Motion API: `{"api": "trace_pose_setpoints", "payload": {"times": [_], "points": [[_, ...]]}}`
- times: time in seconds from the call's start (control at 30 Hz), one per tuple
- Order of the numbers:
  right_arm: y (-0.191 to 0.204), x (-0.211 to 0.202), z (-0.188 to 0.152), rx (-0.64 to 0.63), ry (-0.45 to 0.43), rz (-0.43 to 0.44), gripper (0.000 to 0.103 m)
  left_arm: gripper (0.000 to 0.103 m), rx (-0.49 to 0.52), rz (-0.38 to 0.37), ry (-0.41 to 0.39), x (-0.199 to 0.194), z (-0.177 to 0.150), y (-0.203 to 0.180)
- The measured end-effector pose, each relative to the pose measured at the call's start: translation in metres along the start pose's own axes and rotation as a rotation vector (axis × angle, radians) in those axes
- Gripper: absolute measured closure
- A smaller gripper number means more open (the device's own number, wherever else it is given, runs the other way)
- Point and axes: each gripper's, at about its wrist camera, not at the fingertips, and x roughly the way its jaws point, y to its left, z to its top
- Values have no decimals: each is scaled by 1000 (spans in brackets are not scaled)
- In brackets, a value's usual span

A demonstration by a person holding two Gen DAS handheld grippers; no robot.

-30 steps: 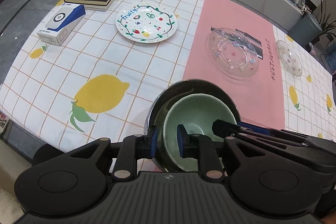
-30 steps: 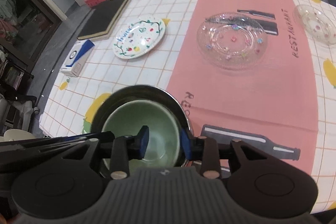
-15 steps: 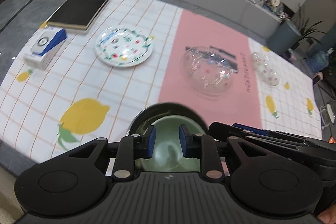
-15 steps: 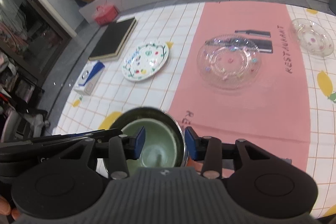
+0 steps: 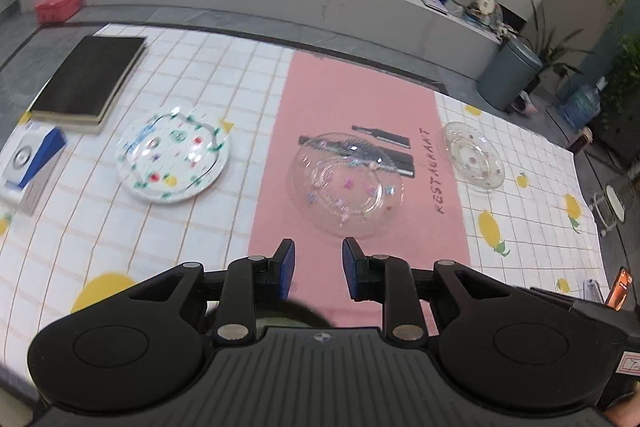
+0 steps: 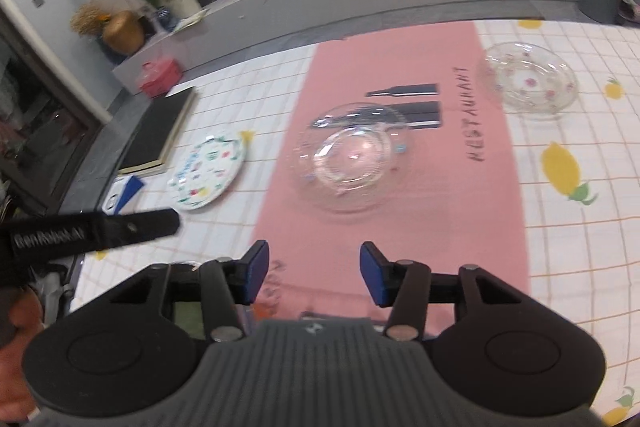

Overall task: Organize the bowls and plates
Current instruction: 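Open the left gripper and raise it away from the stack, then move both grippers to the clear dotted glass plate and close on its rim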

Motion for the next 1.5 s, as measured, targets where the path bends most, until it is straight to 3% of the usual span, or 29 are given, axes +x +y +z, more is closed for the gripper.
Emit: {"api": "trace_pose_setpoints", "payload": {"times": [0.23, 0.43, 0.53, 0.87, 1.03, 1.2, 1.5], "points": [[-36, 23, 12, 68, -5, -10, 53, 72, 40, -32, 54, 37, 28, -5], [-61, 47, 27, 121, -38, -21, 53, 62, 26, -59, 130, 77, 49, 2], [-73, 64, 38, 150, -11, -28, 53, 53, 9, -60, 144, 95, 59, 5], [-93, 112, 66, 234, 36, -18, 54, 51, 3, -44, 194, 155, 77, 6], [-95, 128, 70, 251, 52, -13, 54, 51, -26, 3, 211, 172, 79, 21], [-96, 136, 69, 277, 42, 5, 58, 51, -132, -39, 255, 187, 78, 37], [-89, 146, 73, 278, 55, 27, 75, 54, -137, -30, 275, 198, 75, 33]]}}
